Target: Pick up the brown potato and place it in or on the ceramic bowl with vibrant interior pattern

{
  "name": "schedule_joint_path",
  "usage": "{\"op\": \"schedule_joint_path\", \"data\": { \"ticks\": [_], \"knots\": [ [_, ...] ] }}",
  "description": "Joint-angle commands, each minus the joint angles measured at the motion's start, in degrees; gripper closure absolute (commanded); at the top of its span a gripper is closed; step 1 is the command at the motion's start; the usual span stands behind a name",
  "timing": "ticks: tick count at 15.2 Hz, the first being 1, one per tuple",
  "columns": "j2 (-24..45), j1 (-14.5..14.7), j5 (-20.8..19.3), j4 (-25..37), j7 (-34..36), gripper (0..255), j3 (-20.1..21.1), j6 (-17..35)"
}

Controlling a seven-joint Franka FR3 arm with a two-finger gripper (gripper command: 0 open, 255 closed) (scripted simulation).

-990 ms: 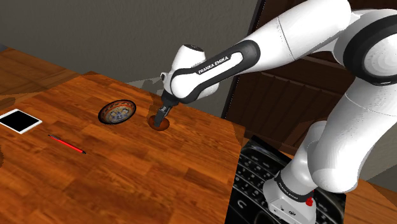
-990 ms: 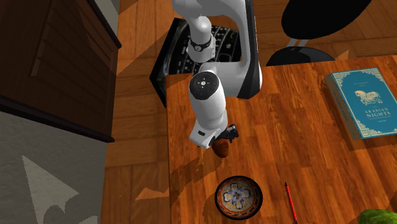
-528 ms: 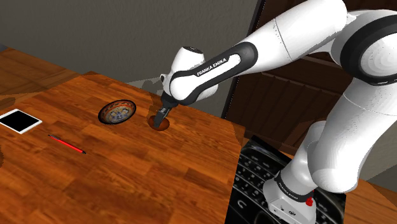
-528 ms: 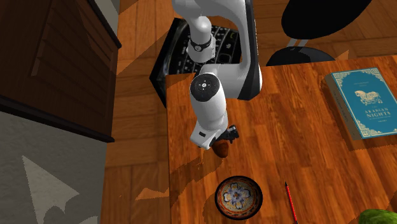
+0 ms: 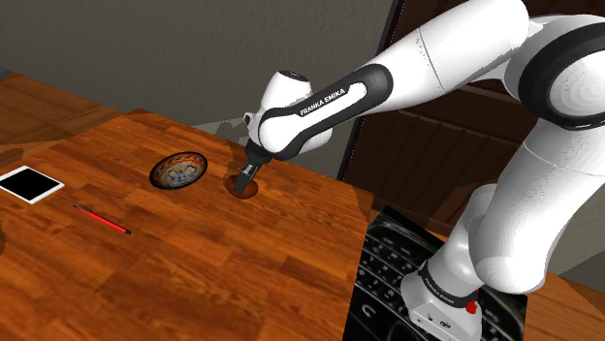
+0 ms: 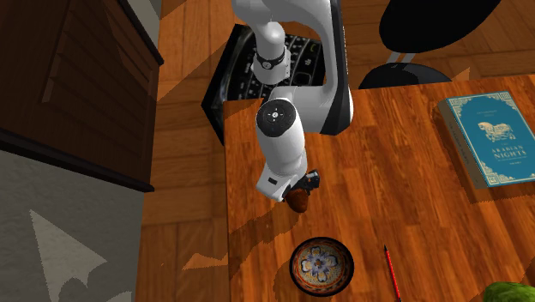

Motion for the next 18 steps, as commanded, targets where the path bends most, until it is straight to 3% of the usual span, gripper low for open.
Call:
{"op": "schedule_joint_path", "data": {
  "ticks": [1,18],
  "knots": [
    [0.0,0.0,0.0,0.0,0.0,255,0.0,0.0],
    [-6.75,-0.23,-3.45,4.17,4.1,255,-0.69,-10.68]
  ]
}}
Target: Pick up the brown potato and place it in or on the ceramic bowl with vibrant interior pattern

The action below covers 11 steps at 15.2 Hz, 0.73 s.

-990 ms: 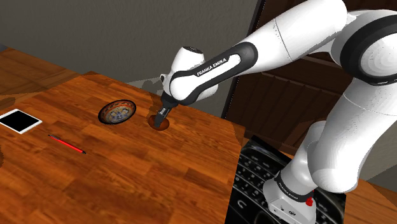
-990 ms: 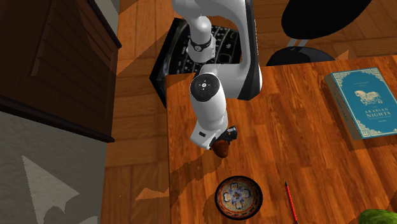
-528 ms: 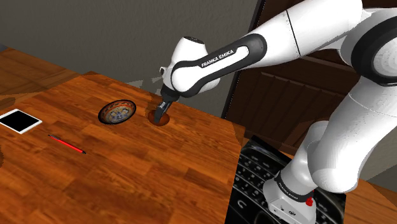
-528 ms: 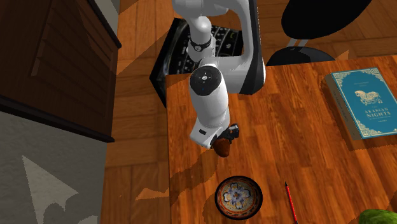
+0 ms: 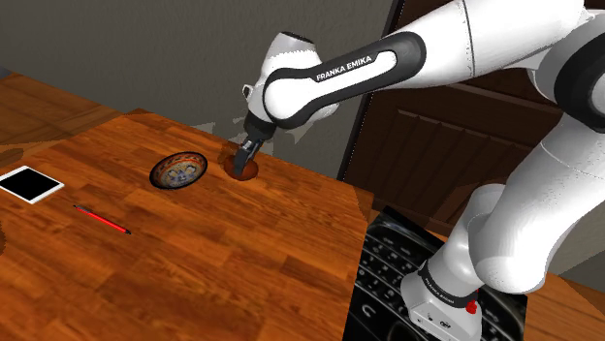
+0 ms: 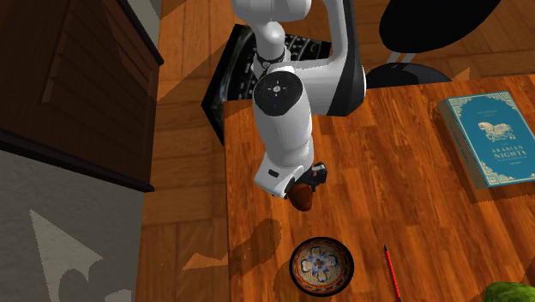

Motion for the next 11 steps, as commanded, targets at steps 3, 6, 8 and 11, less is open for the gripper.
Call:
{"op": "schedule_joint_path", "data": {
  "ticks": [3,6,8,11],
  "knots": [
    [-1.65,-0.09,-0.68,1.27,0.91,255,-0.09,-2.89],
    [-2.58,-0.17,-1.15,2.56,1.54,255,-0.16,-5.08],
    [-3.15,-0.23,-1.45,3.49,1.95,255,-0.2,-6.54],
    [1.05,0.02,-2.34,8.94,3.22,255,0.1,-7.6]
  ]
}}
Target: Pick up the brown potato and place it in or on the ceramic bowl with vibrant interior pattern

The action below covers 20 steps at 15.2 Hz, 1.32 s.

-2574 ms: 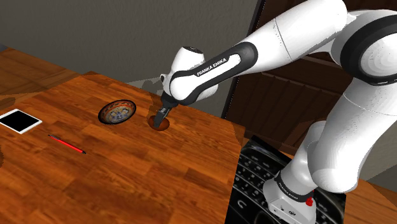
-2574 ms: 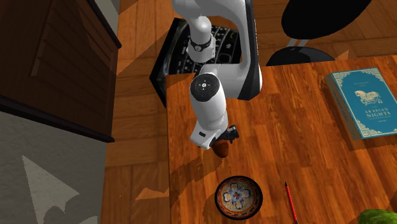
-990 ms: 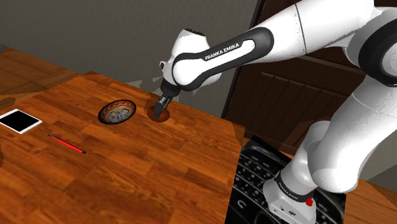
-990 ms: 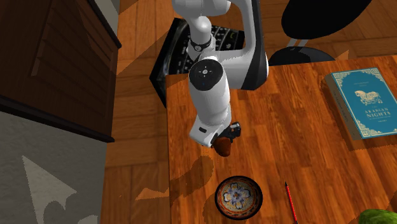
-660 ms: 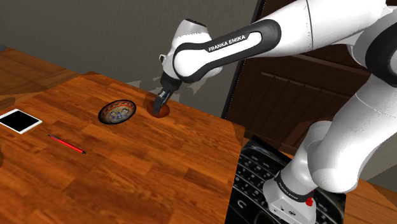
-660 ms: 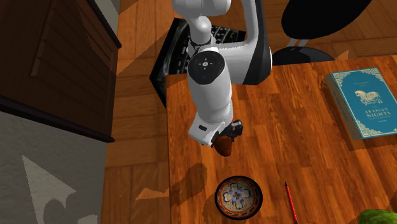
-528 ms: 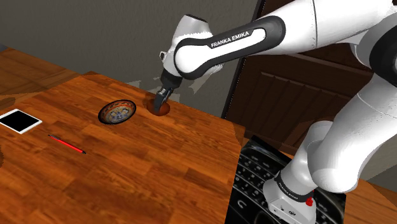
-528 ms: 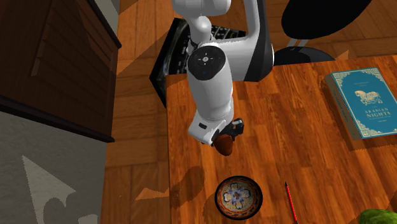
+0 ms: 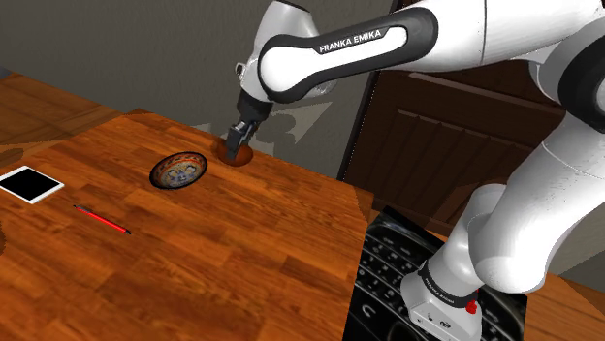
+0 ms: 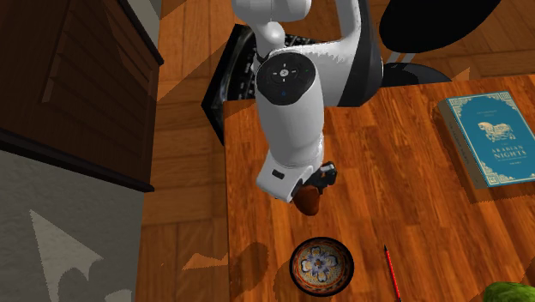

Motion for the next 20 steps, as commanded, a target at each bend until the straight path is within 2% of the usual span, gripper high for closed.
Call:
{"op": "schedule_joint_path", "data": {
  "ticks": [1,8,11,12,20],
  "knots": [
    [3.74,0.14,-0.79,5.11,0.96,255,0.14,-1.27],
    [19.59,1.69,-4.16,28.08,5.35,255,0.45,-7.84],
    [27.62,2.62,-5.53,40.77,7.13,255,0.34,-12.32],
    [31.43,3.06,-6.08,47.02,7.86,255,0.27,-14.67],
    [32.05,3.01,-5.64,41.86,6.85,255,0.35,-8.97]
  ]
}}
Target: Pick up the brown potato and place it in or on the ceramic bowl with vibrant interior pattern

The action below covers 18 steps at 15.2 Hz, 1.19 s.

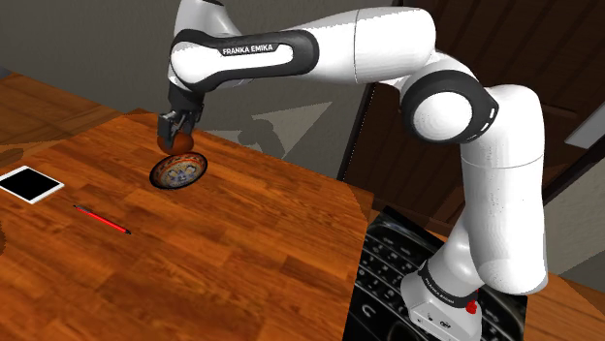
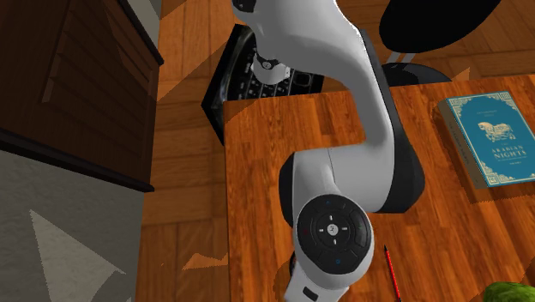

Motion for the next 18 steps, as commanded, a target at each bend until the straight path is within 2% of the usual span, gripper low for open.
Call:
{"op": "schedule_joint_path", "data": {
  "ticks": [1,9,16,17,18],
  "knots": [
    [0.23,-0.05,0.13,-1.37,-0.32,255,0.03,1.62],
    [1.8,-0.1,0.53,-5.02,-1.28,255,0.18,6.76],
    [1.8,-0.1,0.53,-5.02,-1.28,255,0.18,6.76],
    [1.8,-0.1,0.53,-5.02,-1.28,0,0.18,6.76],
    [1.8,-0.1,0.53,-5.01,-1.28,0,0.18,6.76]
  ]
}}
